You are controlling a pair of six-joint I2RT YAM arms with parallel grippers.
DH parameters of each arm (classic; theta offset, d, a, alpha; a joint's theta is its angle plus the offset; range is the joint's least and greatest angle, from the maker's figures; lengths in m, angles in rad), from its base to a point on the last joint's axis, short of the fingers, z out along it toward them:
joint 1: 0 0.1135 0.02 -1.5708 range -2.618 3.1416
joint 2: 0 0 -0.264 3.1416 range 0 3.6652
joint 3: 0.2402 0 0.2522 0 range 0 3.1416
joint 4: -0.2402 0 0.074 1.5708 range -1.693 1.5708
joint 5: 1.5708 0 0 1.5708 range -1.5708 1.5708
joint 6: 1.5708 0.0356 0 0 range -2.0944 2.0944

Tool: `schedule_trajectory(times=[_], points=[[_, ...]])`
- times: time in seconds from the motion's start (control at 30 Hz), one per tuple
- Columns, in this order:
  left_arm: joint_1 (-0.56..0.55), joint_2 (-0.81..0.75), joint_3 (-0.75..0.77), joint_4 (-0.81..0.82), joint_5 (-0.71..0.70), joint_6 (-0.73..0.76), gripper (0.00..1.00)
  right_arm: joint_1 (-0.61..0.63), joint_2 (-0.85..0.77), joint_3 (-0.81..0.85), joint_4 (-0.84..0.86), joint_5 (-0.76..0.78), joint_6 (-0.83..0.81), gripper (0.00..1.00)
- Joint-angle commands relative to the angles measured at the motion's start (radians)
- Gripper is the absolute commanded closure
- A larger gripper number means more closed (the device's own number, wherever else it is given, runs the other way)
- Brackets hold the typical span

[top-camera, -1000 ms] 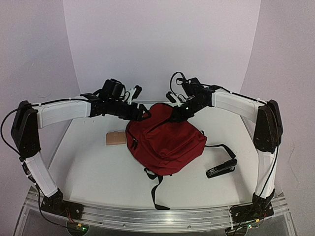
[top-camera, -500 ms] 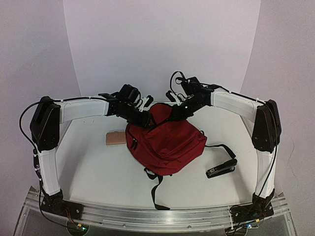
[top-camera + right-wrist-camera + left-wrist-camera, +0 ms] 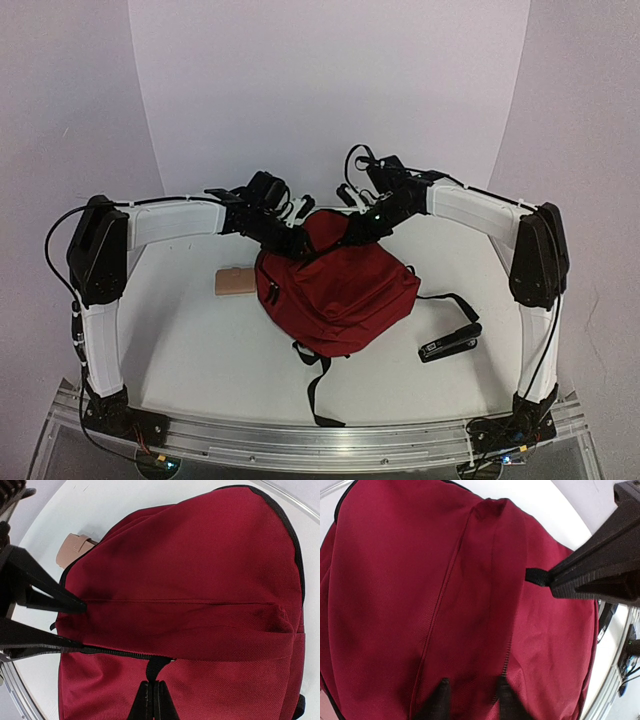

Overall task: Pack the student bag
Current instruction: Unzip the student bag at the center of the board.

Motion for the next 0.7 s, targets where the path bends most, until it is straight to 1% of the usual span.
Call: schedule_trajectory(times=[0.0, 0.07, 0.13, 0.3, 0.43, 0.67], points=[[-0.005, -0.009, 0.026, -0.01, -0.042, 0.01, 0.87, -0.022, 0.011, 0.05, 0.002, 0.03, -0.001, 1.0], [-0.005, -0.021, 0.01, -0.011, -0.052, 0.008, 0.96, -0.036, 0.015, 0.05, 0.001, 0.041, -0.018, 1.0], [-0.004, -0.033, -0.008, -0.008, -0.061, 0.002, 1.0, -0.056, 0.022, 0.048, -0.001, 0.054, -0.044, 1.0], [-0.005, -0.062, -0.055, 0.007, -0.071, -0.022, 1.0, -0.115, 0.062, 0.056, -0.002, 0.094, -0.078, 1.0], [-0.006, -0.093, -0.106, 0.033, -0.062, -0.042, 1.0, -0.166, 0.108, 0.095, -0.005, 0.132, -0.095, 1.0], [-0.011, -0.134, -0.185, 0.093, -0.003, -0.087, 1.0, -0.215, 0.223, 0.255, -0.007, 0.201, -0.101, 1.0]])
